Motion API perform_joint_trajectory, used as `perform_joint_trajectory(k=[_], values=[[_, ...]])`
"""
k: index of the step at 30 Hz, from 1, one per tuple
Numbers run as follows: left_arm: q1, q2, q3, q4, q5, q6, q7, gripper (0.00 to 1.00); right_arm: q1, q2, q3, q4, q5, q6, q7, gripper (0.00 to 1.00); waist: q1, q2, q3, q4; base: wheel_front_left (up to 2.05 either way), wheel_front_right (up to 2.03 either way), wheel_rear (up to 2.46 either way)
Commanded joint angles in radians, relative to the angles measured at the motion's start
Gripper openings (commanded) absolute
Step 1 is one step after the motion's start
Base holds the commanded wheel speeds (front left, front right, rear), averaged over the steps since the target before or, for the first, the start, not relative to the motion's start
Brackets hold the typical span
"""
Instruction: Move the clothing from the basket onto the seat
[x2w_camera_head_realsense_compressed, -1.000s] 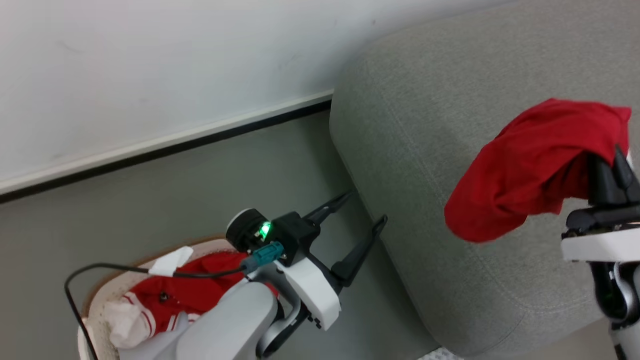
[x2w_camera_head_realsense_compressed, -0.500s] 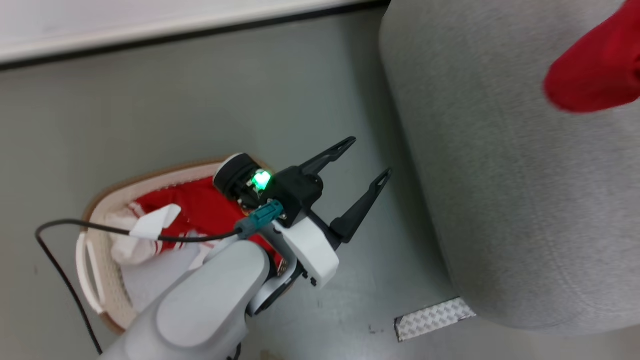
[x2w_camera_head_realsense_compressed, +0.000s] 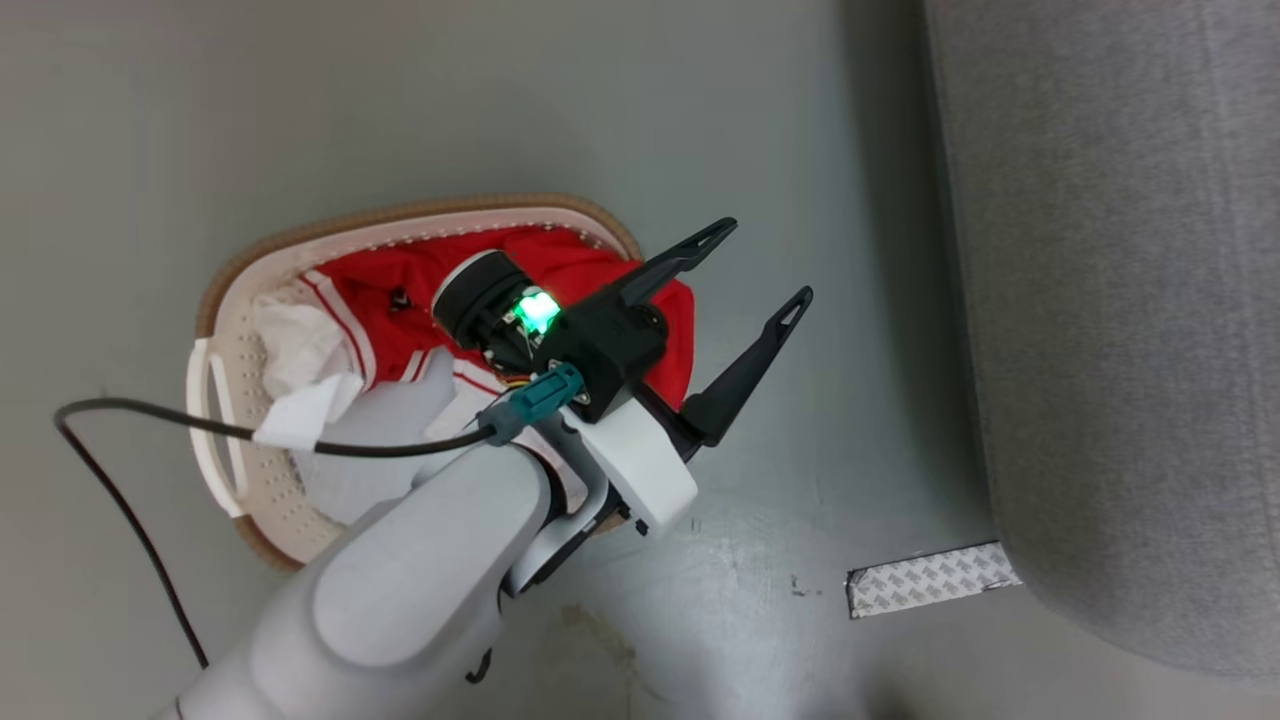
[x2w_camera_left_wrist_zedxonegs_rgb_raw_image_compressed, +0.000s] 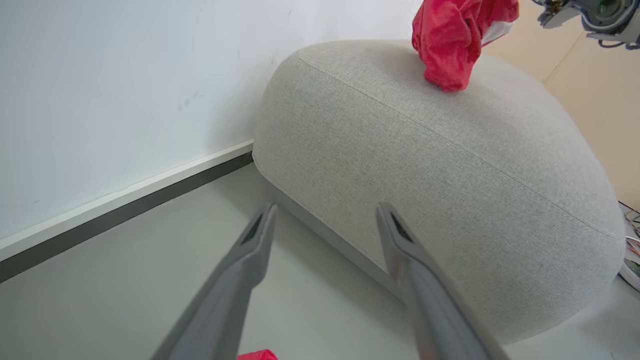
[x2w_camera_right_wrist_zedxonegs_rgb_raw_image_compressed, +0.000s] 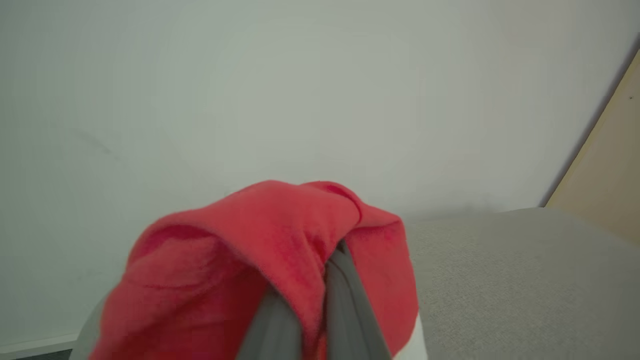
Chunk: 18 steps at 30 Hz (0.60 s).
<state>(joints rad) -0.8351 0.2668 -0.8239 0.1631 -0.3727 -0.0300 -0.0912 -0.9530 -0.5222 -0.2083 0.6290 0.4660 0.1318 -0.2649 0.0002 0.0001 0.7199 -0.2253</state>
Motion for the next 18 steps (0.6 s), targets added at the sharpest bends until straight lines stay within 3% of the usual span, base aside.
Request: perform_joint_trajectory(k=[1, 5, 13, 15, 16, 18], values=[[-0.01, 0.001, -0.002, 0.0, 0.011, 0.001, -0.009, 1.0, -0.015, -0.013, 0.001, 0.019, 0.002, -0.002, 0.001, 0.0, -0.0002, -0.0001, 0.015, 0.014, 0.0, 0.0, 0.0], [-0.015, -0.005, -0.003, 0.011, 0.008, 0.002, -0.021, 1.0, -0.044, -0.052, 0.048, 0.159, 0.005, -0.002, 0.01, 0.0, -0.0002, -0.0001, 0.022, 0.031, 0.0, 0.0, 0.0], [-0.002, -0.015, -0.007, 0.04, -0.011, 0.005, -0.042, 1.0, -0.077, -0.078, 0.184, 0.34, 0.065, -0.002, 0.201, 0.0, -0.0002, -0.0001, -0.011, 0.05, 0.0, 0.0, 0.0], [0.002, -0.016, -0.008, 0.046, -0.016, 0.006, -0.043, 1.0, -0.08, -0.086, 0.212, 0.348, 0.082, -0.002, 0.224, 0.47, -0.0002, -0.0001, -0.022, 0.051, 0.0, 0.0, 0.0], [0.004, -0.017, -0.008, 0.049, -0.017, 0.007, -0.046, 1.0, -0.079, -0.092, 0.225, 0.35, 0.087, -0.002, 0.229, 1.0, -0.0002, -0.0001, -0.028, 0.051, 0.0, 0.0, 0.0], [0.008, -0.02, -0.01, 0.054, -0.02, 0.006, -0.051, 1.0, -0.075, -0.097, 0.255, 0.349, 0.099, -0.002, 0.238, 1.0, -0.0002, -0.0001, -0.042, 0.05, 0.0, 0.0, 0.0]])
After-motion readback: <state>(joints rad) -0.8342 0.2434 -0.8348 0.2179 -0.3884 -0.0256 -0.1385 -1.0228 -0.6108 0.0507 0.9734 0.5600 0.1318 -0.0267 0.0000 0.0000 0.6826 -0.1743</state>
